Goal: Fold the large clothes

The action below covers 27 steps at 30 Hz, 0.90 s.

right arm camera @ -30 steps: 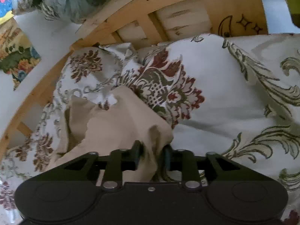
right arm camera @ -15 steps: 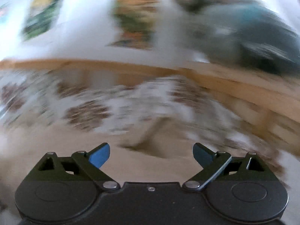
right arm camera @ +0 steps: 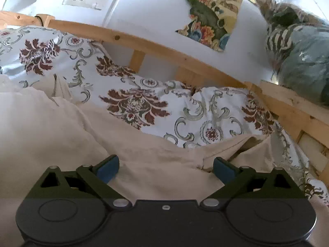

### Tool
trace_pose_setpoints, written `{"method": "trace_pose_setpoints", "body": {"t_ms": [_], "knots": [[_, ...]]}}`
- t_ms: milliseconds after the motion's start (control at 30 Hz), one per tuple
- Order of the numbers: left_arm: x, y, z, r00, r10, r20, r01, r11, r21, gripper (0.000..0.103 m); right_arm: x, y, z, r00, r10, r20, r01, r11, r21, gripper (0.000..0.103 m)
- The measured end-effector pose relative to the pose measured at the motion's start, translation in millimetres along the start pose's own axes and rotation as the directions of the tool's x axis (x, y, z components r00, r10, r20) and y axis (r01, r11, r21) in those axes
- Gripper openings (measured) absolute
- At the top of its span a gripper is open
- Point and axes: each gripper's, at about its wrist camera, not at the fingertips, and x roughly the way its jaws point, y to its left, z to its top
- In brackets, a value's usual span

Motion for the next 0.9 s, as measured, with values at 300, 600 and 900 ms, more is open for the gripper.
{"method": "trace_pose_setpoints", "body": {"t_ms": [300, 600, 900], "knots": [[-1, -22, 0, 0.998, -0.003, 0.057, 0.001, 0.999, 0.048, 0.056, -2, 1, -2, 1.000, -0.005, 0.003, 0.005, 1.000, -0.001, 0.099], [-22, -63, 6, 0.987, -0.013, 0.160, -0.015, 0.985, 0.173, 0.002, -5, -7, -1, 1.000, 0.017, 0.002, -0.017, 0.999, 0.051, 0.099], [-48, -191, 2, 0.959, -0.256, 0.120, 0.094, 0.689, 0.719, 0.002, 2, -42, -3, 0.988, 0.153, -0.007, -0.147, 0.957, 0.249, 0.086]]}}
